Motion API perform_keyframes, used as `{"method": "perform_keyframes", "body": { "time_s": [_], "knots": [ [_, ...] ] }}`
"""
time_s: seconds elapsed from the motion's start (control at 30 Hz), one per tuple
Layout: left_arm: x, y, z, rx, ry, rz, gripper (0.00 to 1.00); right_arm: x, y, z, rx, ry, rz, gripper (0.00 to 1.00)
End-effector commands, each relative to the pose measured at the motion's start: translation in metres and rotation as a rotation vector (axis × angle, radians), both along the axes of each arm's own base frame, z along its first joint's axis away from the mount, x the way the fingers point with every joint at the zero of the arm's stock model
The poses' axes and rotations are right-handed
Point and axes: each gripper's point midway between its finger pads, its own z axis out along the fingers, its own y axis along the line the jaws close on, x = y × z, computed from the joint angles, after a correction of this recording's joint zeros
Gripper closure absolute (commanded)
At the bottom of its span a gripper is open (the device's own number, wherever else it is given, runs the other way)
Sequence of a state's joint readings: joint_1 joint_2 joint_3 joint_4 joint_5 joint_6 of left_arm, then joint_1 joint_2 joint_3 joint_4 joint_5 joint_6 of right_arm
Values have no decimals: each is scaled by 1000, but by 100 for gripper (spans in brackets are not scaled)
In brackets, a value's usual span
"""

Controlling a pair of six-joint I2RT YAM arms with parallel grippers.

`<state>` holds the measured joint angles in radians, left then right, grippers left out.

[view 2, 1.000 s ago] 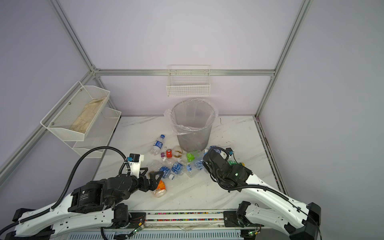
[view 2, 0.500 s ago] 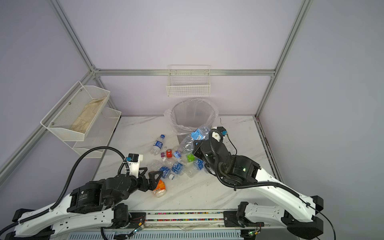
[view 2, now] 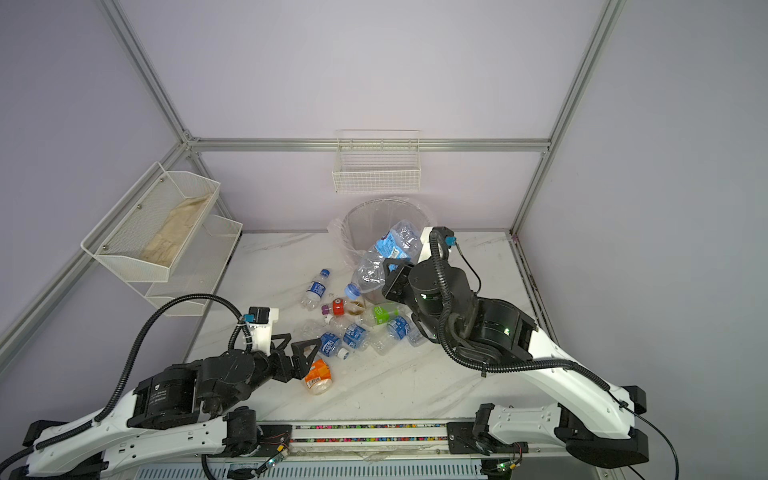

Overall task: Throw the plastic bottles in the bin
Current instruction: 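Lift the blue-capped bottle with the right gripper over the wastebasket, then open the right gripper to drop the bottle into the wastebasket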

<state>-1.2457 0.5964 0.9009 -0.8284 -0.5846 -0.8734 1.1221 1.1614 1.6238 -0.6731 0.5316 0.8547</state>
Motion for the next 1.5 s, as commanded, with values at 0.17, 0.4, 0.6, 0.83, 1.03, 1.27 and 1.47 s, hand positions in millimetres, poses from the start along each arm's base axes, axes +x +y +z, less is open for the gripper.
{"method": "perform_keyframes", "body": {
  "time_s": [0.17, 0.4, 0.6, 0.83, 1.03, 1.27, 1.47],
  "knots": [
    [3, 3, -6, 7, -7, 25, 0, 7, 1, 32, -50, -71, -19, 100],
    [2, 2, 2, -4, -15, 17, 0, 32, -4, 53, -27, -95, -69, 100],
    [3, 6, 7, 1, -28, 26, 0, 75, -2, 54, -48, -81, -60, 100],
    [4, 9, 9, 7, -34, 31, 0, 149, -8, 17, -71, 8, -62, 100],
    [1, 11, 13, -2, -32, 26, 0, 188, -10, -12, -130, 108, -58, 3],
    [2, 15, 7, 4, -25, 46, 0, 150, -39, 28, -80, 5, -86, 2],
    [3, 10, -4, 39, 12, 51, 0, 126, -47, 20, -70, 1, -55, 2]
  ]
}}
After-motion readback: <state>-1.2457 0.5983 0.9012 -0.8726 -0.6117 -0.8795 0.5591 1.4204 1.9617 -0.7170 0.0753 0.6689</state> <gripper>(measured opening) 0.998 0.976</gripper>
